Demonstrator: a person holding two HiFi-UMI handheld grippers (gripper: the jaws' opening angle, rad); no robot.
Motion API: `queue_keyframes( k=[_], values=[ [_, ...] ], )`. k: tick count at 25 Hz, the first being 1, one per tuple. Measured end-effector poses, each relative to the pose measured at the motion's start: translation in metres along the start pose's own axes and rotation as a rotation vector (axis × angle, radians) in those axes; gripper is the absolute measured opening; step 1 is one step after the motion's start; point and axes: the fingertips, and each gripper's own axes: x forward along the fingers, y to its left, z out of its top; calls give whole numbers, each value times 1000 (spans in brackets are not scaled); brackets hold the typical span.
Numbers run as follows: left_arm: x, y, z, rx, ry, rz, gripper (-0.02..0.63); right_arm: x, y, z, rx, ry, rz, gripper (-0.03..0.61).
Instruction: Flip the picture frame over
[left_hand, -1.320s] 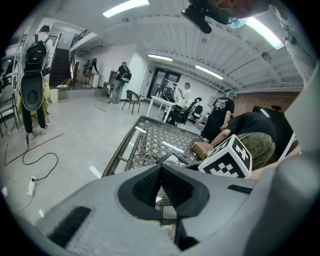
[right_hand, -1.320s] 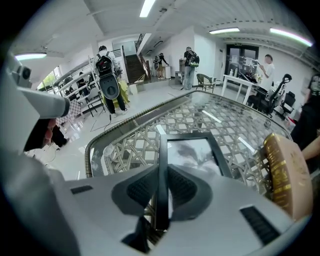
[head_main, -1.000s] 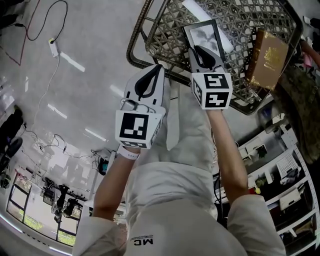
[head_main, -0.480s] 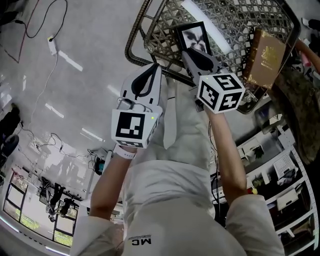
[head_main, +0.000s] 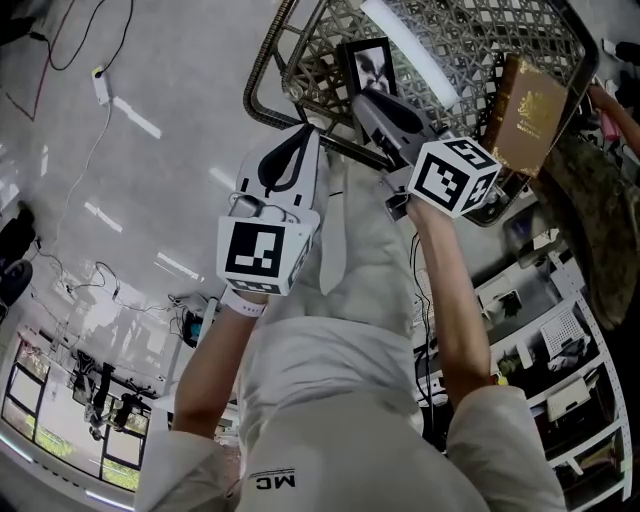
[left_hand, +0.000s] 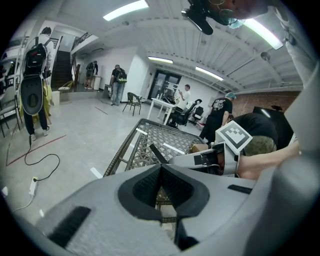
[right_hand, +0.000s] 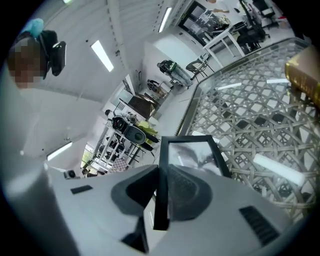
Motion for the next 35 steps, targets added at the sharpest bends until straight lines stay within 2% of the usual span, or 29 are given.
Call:
queue_keyframes(
  k=[10, 16, 19, 22, 26, 31, 35],
  values=[
    [0, 1, 0, -8, -2, 19, 20, 4, 10, 12, 225, -63, 169, 75],
    [5, -5, -1, -12, -5, 16, 20, 2, 10, 18, 415, -125, 303, 75],
    [6, -6, 1, -6, -3, 17, 20, 1, 10, 21, 472, -159, 345, 75],
    [8, -4, 4, 4, -4, 16, 20, 1, 9, 24, 489, -180, 351, 75],
    [13, -10, 0, -2, 1, 7, 20, -8, 1, 22, 452, -178, 327, 78],
    [16, -11, 3, 16, 9, -7, 20, -16, -1, 30, 448, -204, 367, 107],
    [17, -16, 3, 17, 16, -16, 20, -22, -6, 32, 451, -224, 346, 109]
  ],
)
